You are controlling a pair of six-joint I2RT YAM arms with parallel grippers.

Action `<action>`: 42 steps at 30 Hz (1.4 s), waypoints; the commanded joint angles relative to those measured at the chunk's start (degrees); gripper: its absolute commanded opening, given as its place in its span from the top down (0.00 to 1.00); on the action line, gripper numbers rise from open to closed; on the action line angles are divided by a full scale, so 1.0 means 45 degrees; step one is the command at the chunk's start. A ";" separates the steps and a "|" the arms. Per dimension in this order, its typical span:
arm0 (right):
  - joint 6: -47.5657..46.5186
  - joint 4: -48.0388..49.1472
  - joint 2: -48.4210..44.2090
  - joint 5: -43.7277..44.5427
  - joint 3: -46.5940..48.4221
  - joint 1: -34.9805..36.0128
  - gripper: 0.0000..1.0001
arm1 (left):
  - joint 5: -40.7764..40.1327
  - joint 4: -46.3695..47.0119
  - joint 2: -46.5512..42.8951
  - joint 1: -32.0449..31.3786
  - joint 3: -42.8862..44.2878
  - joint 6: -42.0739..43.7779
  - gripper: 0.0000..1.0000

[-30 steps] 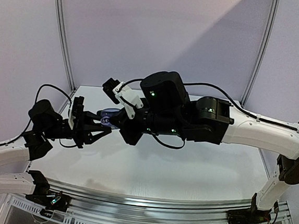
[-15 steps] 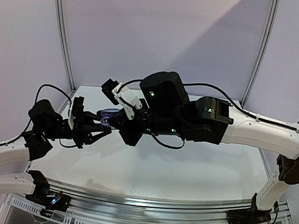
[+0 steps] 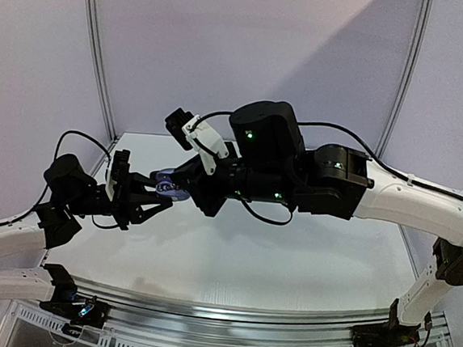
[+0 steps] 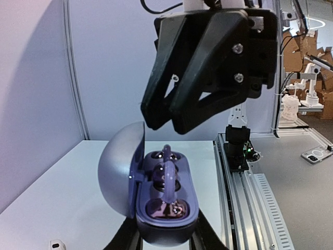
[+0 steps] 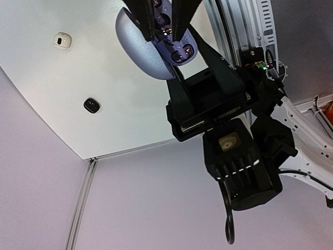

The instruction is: Insert the wireless bluetooth earbuds into the charging case

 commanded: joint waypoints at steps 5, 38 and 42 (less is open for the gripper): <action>-0.0014 -0.0158 0.0404 -0.0480 0.0390 -0.0201 0.84 | 0.0031 0.0077 -0.0070 -0.0240 -0.0012 0.0138 1.00; 0.0471 0.0877 0.1119 -0.1437 0.0082 -0.0403 0.98 | -0.0042 0.0361 -0.0039 -0.0240 -0.0044 0.0057 1.00; 0.0457 0.1159 0.1023 -0.1280 -0.0188 -0.0433 0.98 | -0.0001 0.0373 -0.0041 -0.0240 -0.0039 0.0049 1.00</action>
